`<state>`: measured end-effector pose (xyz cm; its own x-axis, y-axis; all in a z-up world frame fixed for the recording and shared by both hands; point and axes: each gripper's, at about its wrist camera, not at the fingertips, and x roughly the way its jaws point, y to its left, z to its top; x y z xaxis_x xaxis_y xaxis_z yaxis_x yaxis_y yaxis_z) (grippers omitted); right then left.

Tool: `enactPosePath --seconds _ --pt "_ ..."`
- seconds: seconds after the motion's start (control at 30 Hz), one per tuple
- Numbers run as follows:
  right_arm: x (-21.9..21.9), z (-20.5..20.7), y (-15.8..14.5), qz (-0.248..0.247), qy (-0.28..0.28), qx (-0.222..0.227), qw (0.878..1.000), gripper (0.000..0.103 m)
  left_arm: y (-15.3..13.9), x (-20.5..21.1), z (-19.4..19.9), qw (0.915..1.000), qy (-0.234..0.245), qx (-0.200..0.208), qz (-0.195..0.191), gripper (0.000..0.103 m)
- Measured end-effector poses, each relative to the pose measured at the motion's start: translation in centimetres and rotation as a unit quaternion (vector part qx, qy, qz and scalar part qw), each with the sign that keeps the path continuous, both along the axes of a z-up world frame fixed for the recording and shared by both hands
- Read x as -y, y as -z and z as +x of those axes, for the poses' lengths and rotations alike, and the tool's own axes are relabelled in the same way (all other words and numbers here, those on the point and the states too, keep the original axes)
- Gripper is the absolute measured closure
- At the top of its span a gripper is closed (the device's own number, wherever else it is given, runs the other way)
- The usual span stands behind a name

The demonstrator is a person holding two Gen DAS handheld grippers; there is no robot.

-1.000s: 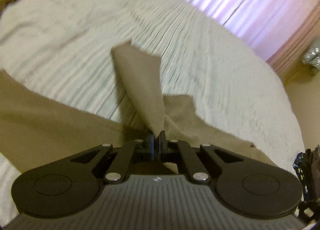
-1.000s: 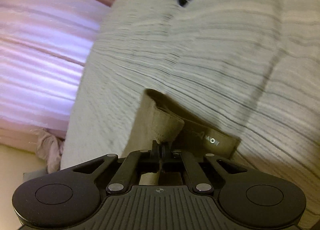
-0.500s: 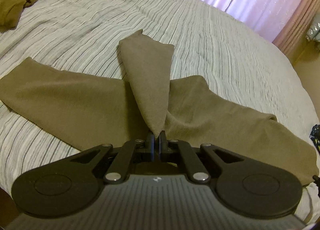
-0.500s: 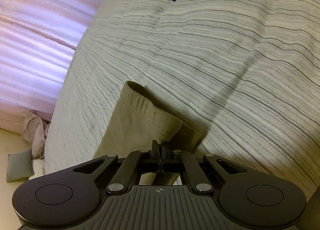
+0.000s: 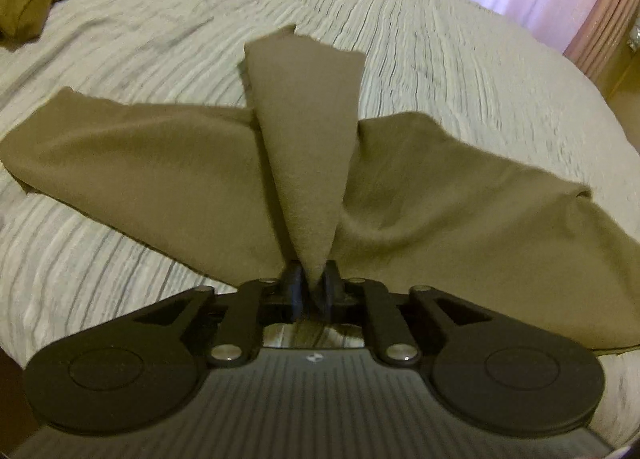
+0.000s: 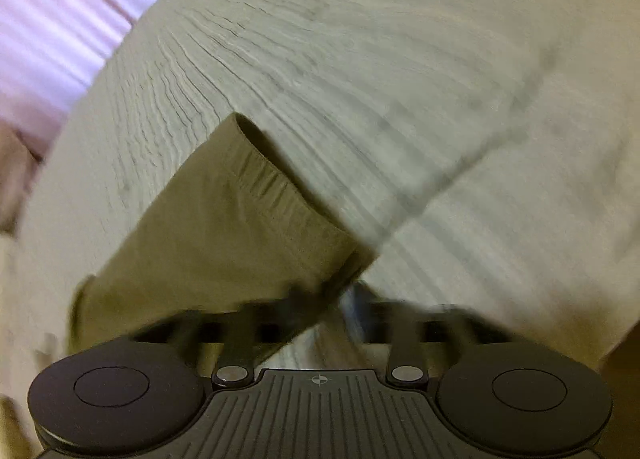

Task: Fold clothes
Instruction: 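Open both tools and release the folded pants onto the bed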

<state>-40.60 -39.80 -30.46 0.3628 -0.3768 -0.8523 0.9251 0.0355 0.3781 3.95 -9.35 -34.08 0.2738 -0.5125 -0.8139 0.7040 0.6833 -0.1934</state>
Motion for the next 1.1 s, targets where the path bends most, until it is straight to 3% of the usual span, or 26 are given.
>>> enactPosePath --seconds 0.13,0.23,0.3,0.57,0.7,0.8,1.0,1.1 --pt "-1.0 1.6 -3.2 -0.041 -0.033 -0.02 0.998 0.043 -1.8 -1.9 0.6 0.9998 -0.014 0.002 -0.013 0.086" --pt "-1.6 3.9 -3.5 -0.041 -0.071 0.022 0.996 0.044 -3.0 -3.4 1.3 0.9993 -0.027 0.003 -0.026 0.087" --pt "-1.8 6.1 -2.8 -0.036 -0.085 0.015 0.996 0.044 -2.6 -4.0 2.7 0.9983 -0.047 0.009 -0.032 0.087" --pt "-3.5 14.7 -2.4 -0.069 -0.123 -0.001 0.99 0.044 1.7 -5.0 12.7 0.9943 -0.098 0.039 -0.018 0.088" --pt "-4.4 20.6 -3.0 -0.083 -0.154 0.029 0.984 0.044 1.8 -7.3 18.4 0.9885 -0.143 0.048 -0.001 0.089" --pt "-4.5 26.3 -2.1 -0.059 -0.18 0.08 0.979 0.043 0.3 -9.2 20.5 0.987 -0.157 0.031 -0.012 0.091" --pt "-5.4 39.0 2.0 0.05 -0.222 0.182 0.957 0.043 -2.9 -13.0 22.8 0.987 -0.155 -0.014 -0.042 0.091" --pt "-5.7 44.0 4.9 0.111 -0.213 0.187 0.953 0.043 -3.2 -14.6 23.3 0.9838 -0.161 -0.05 -0.061 0.091"
